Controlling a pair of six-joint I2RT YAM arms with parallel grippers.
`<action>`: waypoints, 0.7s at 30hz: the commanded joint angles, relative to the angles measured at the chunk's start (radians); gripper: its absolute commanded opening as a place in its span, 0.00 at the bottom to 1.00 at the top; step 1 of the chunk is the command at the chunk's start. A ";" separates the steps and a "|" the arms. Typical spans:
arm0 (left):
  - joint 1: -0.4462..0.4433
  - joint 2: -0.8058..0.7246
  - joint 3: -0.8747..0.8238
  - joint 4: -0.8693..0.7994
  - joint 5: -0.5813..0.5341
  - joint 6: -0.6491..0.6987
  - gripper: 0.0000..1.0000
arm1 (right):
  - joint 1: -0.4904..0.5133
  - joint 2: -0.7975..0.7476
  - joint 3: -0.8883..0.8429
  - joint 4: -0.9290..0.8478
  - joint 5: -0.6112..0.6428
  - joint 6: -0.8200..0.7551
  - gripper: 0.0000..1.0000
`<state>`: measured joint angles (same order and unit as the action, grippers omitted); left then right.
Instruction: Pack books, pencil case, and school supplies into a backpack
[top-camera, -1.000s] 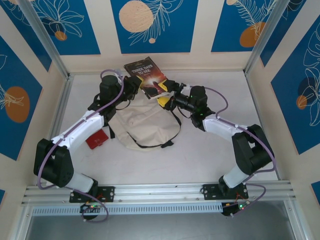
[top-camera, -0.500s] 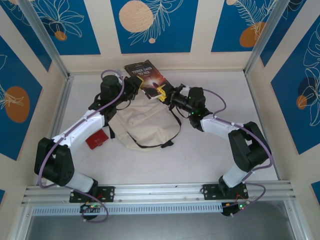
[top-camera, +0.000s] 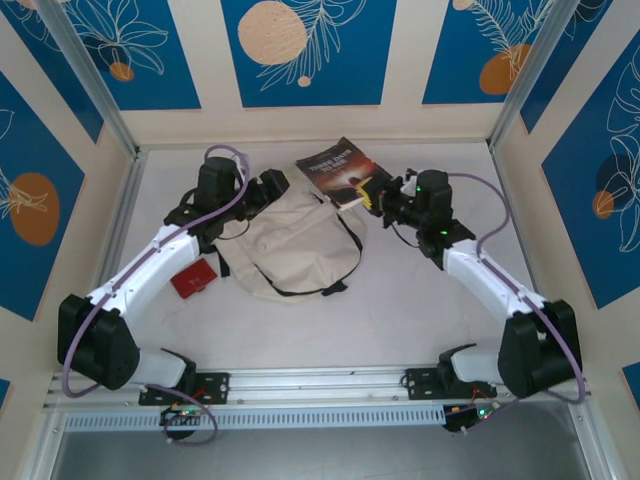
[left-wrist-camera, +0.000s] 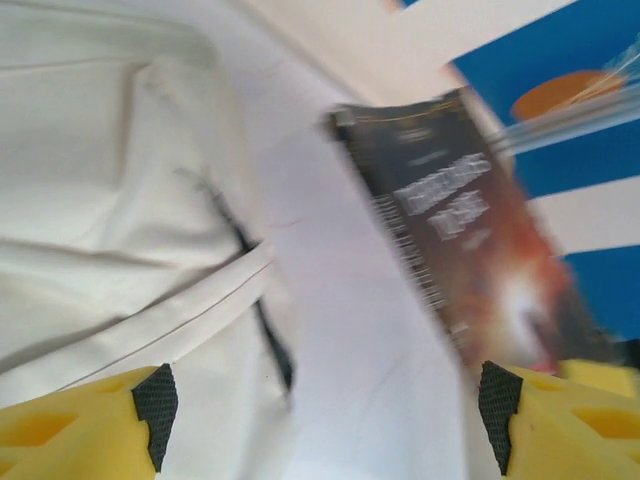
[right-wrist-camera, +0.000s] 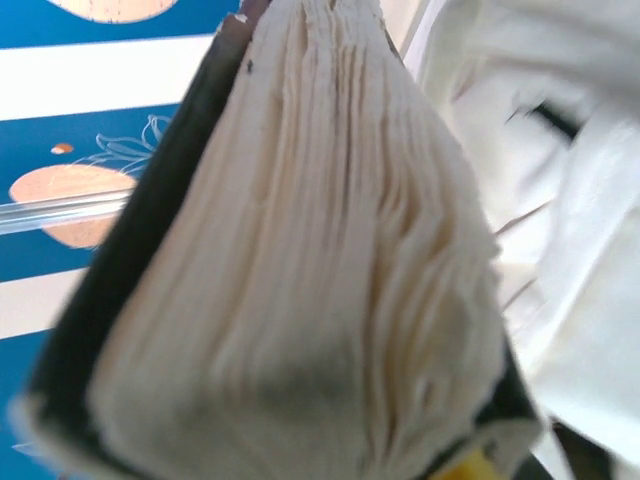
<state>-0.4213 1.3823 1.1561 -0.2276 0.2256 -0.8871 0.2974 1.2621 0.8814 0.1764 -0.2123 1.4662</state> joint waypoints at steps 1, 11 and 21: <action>-0.036 0.016 0.068 -0.295 -0.049 0.248 0.81 | -0.050 -0.110 0.004 -0.222 0.046 -0.264 0.04; -0.294 0.172 0.138 -0.463 -0.243 0.199 0.80 | -0.196 -0.304 -0.074 -0.433 0.061 -0.421 0.04; -0.449 0.390 0.273 -0.498 -0.369 0.129 0.72 | -0.243 -0.389 -0.109 -0.528 0.045 -0.485 0.04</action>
<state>-0.8528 1.7256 1.3716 -0.6800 -0.0708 -0.7326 0.0658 0.9096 0.7746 -0.3553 -0.1555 1.0332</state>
